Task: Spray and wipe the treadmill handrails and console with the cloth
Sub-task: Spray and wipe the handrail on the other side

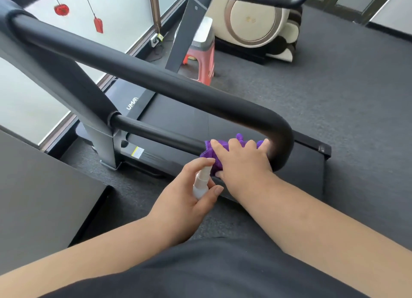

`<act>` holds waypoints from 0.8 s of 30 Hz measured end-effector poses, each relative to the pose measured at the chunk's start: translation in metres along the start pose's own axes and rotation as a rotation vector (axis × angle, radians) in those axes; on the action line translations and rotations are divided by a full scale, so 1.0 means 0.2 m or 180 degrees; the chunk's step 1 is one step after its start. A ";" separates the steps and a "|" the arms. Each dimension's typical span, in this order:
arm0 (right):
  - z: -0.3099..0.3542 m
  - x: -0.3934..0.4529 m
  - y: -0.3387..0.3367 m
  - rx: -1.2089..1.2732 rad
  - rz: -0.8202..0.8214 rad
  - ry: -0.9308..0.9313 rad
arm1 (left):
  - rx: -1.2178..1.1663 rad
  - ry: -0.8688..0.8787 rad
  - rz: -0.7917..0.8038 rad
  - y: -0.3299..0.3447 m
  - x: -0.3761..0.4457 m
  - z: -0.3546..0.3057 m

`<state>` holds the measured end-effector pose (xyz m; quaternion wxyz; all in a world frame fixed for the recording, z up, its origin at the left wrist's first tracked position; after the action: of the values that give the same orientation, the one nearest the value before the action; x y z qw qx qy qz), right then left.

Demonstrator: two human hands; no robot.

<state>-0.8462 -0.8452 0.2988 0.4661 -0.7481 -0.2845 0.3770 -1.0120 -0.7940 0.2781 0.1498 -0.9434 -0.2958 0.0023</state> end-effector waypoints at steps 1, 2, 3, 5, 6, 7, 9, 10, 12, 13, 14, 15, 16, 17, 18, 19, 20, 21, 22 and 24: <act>0.01 0.00 0.02 -0.0104 -0.0050 -0.0019 | 0.0033 0.0009 -0.0011 0.01 0.00 0.00; 0.02 -0.01 0.03 -0.0222 -0.0113 -0.0042 | 0.0072 0.0021 -0.0018 0.02 -0.01 0.00; 0.02 0.00 0.05 -0.0318 -0.0197 -0.0068 | 0.0106 0.0029 -0.0020 0.02 -0.01 0.00; 0.04 0.00 0.08 -0.0410 -0.0351 -0.0106 | 0.0183 0.0052 -0.0037 0.01 -0.03 0.01; 0.05 0.01 0.09 -0.0409 -0.0401 -0.0115 | 0.0230 0.0059 -0.0067 0.00 -0.04 0.02; 0.07 0.02 0.09 -0.0383 -0.0450 -0.0125 | 0.0258 0.0043 -0.0108 -0.01 -0.05 0.03; 0.10 0.05 0.09 -0.0305 -0.0542 -0.0166 | 0.0260 -0.0016 -0.0208 -0.04 -0.06 0.06; 0.13 0.07 0.09 -0.0265 -0.0574 -0.0204 | 0.0279 -0.0028 -0.0267 -0.06 -0.07 0.08; 0.18 0.12 0.08 -0.0175 -0.0626 -0.0289 | 0.0330 -0.0034 -0.0355 -0.09 -0.08 0.10; 0.21 0.15 0.07 -0.0140 -0.0660 -0.0336 | 0.0323 -0.0033 -0.0380 -0.11 -0.08 0.11; 0.25 0.17 0.06 -0.0090 -0.0696 -0.0390 | 0.0312 -0.0030 -0.0401 -0.13 -0.08 0.12; 0.28 0.20 0.04 -0.0014 -0.0740 -0.0457 | 0.0319 -0.0026 -0.0415 -0.14 -0.08 0.12; 0.31 0.22 0.03 0.0076 -0.0787 -0.0538 | 0.0350 -0.0019 -0.0415 -0.15 -0.08 0.12; 0.33 0.24 0.02 0.0165 -0.0823 -0.0637 | 0.0385 -0.0022 -0.0408 -0.15 -0.07 0.12; 0.33 0.25 0.00 0.0270 -0.0860 -0.0741 | 0.0410 -0.0028 -0.0396 -0.15 -0.06 0.11; 0.32 0.25 -0.02 0.0396 -0.0906 -0.0824 | 0.0434 -0.0019 -0.0368 -0.15 -0.06 0.11; 0.30 0.24 -0.04 0.0497 -0.0949 -0.0892 | 0.0455 0.0008 -0.0333 -0.14 -0.05 0.10; 0.26 0.22 -0.07 0.0513 -0.0983 -0.0955 | 0.0468 0.0039 -0.0302 -0.12 -0.04 0.09; 0.23 0.20 -0.10 0.0434 -0.0998 -0.1004 | 0.0471 0.0065 -0.0277 -0.11 -0.03 0.07; 0.15 0.14 -0.16 0.0259 -0.0962 -0.0943 | 0.0433 0.0065 -0.0231 -0.08 -0.01 0.05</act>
<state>-0.8580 -0.7963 0.3105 0.5002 -0.6140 -0.4433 0.4198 -1.0236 -0.7796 0.2731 0.2165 -0.9197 -0.3274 0.0074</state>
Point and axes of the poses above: each hand's wrist, its own x-axis towards the middle knuckle, its own y-axis out of the palm, z = x × y, the point moved 1 cm from there along x, towards the middle knuckle, and after that the axes turned 5 degrees about -x, right-handed, at the moved point
